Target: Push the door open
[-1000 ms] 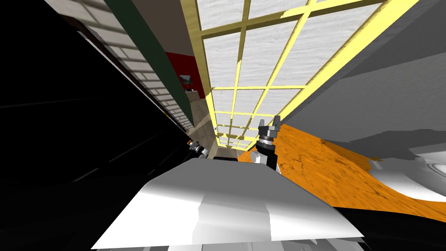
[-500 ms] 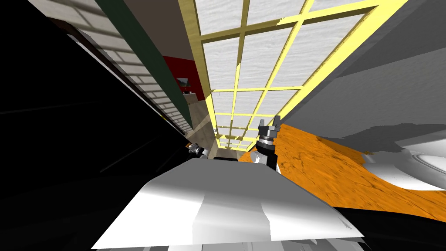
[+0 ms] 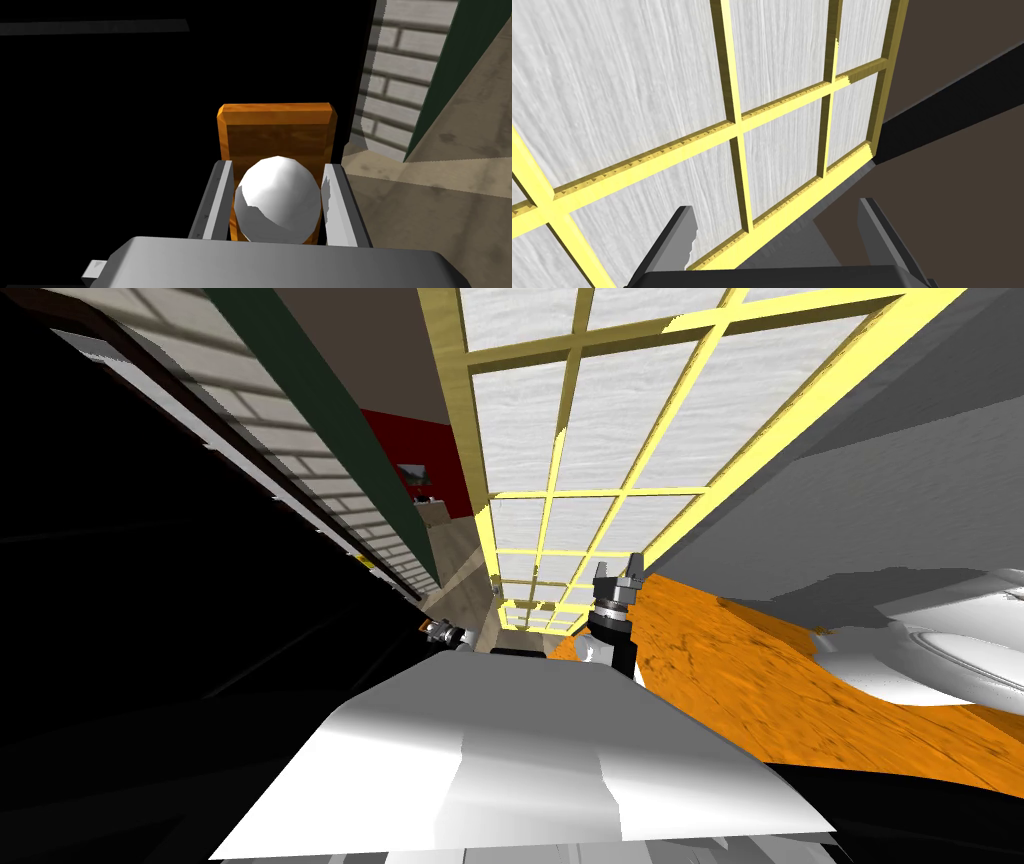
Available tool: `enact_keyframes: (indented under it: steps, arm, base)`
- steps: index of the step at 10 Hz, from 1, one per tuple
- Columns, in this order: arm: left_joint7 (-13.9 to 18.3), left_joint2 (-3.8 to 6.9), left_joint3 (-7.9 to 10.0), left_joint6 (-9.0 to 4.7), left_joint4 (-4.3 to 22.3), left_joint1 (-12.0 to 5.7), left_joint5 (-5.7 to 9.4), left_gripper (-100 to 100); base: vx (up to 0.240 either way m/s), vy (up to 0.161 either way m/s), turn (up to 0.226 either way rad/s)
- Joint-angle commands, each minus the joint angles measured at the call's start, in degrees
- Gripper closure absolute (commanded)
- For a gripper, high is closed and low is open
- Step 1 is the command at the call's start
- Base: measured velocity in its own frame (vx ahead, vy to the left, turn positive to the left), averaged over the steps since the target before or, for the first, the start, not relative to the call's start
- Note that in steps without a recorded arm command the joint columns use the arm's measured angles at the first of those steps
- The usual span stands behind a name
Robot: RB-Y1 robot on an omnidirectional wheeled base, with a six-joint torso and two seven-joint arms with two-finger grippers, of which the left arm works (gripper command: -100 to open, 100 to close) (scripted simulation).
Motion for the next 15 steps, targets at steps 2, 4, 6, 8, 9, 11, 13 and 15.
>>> enact_keyframes:
  steps: [2, 4, 6, 8, 9, 11, 13, 15]
  arm:
    - [0.0, 2.01, 2.08, -2.35, 0.6, -0.39, 2.1, 100]
    - [-0.4, 2.64, 4.02, -4.02, 0.8, -0.56, 4.14, 100]
    - [-0.7, 2.64, 5.0, -4.86, 0.9, -0.65, 5.16, 100]
    - [-1.0, 2.29, 6.38, -6.05, 1.0, -0.77, 6.61, 100]
    - [-1.0, 2.29, 6.38, -6.05, 1.0, -0.77, 6.61, 100]
    - [-1.3, 1.32, 7.88, -7.34, 1.2, -0.91, 8.18, 100]
    - [-1.2, 2.52, 9.17, -8.78, 1.6, -0.97, 9.75, 100]
    - [-1.3, 3.06, 10.35, -10.01, 1.7, -1.07, 11.12, 100]
  base:
    - [0.039, 0.134, -0.145]
    - [0.054, 0.203, -0.134]
    - [0.039, 0.154, -0.085]
    - [0.02, 0.154, -0.122]
    - [0.022, 0.056, 0.008]
    - [0.031, 0.111, -0.109]
    - [-0.003, 0.092, -0.069]
    - [0.02, 0.236, -0.077]
